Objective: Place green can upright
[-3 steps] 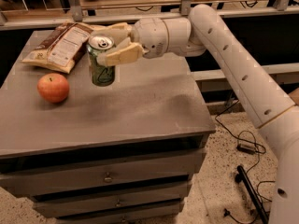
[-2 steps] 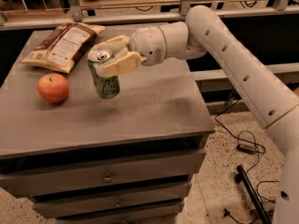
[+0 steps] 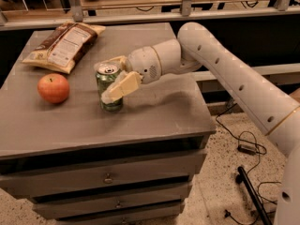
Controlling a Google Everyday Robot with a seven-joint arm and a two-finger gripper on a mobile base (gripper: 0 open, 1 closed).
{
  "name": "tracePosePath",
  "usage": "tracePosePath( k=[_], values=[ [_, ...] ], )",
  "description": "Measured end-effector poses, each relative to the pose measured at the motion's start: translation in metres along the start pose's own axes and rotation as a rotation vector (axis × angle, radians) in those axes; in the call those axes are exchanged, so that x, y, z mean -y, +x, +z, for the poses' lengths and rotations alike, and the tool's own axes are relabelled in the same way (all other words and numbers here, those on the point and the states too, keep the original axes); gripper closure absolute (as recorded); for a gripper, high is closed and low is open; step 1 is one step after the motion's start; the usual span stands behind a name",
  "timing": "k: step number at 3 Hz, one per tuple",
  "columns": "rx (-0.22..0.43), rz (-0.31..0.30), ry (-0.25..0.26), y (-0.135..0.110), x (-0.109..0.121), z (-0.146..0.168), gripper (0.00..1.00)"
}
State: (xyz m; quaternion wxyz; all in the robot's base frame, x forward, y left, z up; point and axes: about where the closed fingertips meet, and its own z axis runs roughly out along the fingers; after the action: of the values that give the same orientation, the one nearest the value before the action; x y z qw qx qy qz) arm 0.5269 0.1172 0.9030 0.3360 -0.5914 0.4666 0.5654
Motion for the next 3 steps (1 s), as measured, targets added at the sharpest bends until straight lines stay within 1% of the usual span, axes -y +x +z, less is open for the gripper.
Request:
tracePosePath(
  k=[1, 2, 3],
  values=[
    [0.0, 0.0, 0.0, 0.0, 0.0, 0.0, 0.0],
    [-0.02, -0.009, -0.002, -0.007, -0.003, -0.005, 0.0],
    [-0.038, -0.109, -0.013, -0.045, -0.022, -0.038, 0.0]
  ],
)
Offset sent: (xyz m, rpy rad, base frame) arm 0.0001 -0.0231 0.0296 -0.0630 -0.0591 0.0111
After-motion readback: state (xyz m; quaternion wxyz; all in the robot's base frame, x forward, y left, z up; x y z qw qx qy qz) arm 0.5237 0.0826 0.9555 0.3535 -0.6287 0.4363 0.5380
